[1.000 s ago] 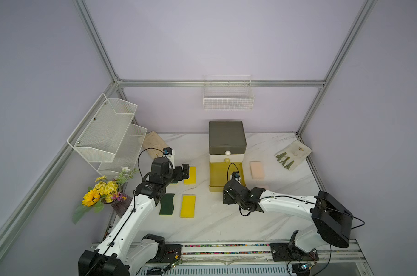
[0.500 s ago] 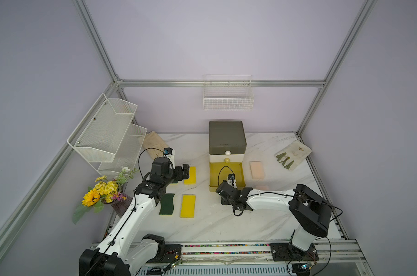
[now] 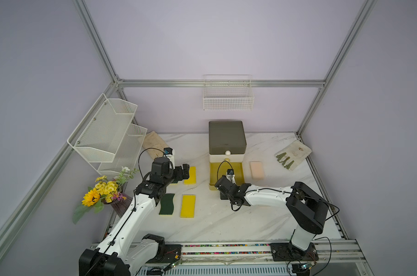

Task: Take the sponge out of the drawer
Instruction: Close the drawer in the storage box.

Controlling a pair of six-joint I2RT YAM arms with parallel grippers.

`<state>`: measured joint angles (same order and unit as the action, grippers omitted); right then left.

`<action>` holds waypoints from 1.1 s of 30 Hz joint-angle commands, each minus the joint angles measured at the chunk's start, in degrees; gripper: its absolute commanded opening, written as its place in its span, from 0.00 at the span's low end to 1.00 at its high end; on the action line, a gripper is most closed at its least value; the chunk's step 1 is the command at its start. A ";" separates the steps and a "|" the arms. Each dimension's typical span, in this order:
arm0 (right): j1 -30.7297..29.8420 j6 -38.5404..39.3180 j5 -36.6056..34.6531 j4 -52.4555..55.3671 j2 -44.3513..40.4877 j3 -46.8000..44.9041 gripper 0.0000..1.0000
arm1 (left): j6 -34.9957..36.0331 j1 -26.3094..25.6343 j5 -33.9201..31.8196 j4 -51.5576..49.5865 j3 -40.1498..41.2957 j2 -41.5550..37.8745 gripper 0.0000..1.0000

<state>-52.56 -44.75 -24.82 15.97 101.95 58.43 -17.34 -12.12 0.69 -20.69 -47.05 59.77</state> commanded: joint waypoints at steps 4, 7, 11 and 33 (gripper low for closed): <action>2.32 2.38 0.08 -2.76 1.49 1.86 0.16 | 0.69 0.27 0.45 1.00 -0.56 -0.27 1.00; 3.44 3.61 0.25 -3.19 2.34 3.27 0.14 | 0.65 0.33 0.45 1.04 -0.54 -0.29 1.00; 5.31 5.52 1.06 -4.30 3.72 5.08 0.14 | 0.80 0.39 0.37 0.91 -0.50 -0.35 1.00; 9.59 18.00 -5.68 -33.69 10.47 2.21 0.11 | 0.87 0.34 0.26 0.82 -0.52 -0.44 1.00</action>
<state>-43.40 -30.04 -27.62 -7.73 111.33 61.43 -17.32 -12.12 0.69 -20.71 -47.05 59.77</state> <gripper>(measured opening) 0.305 0.997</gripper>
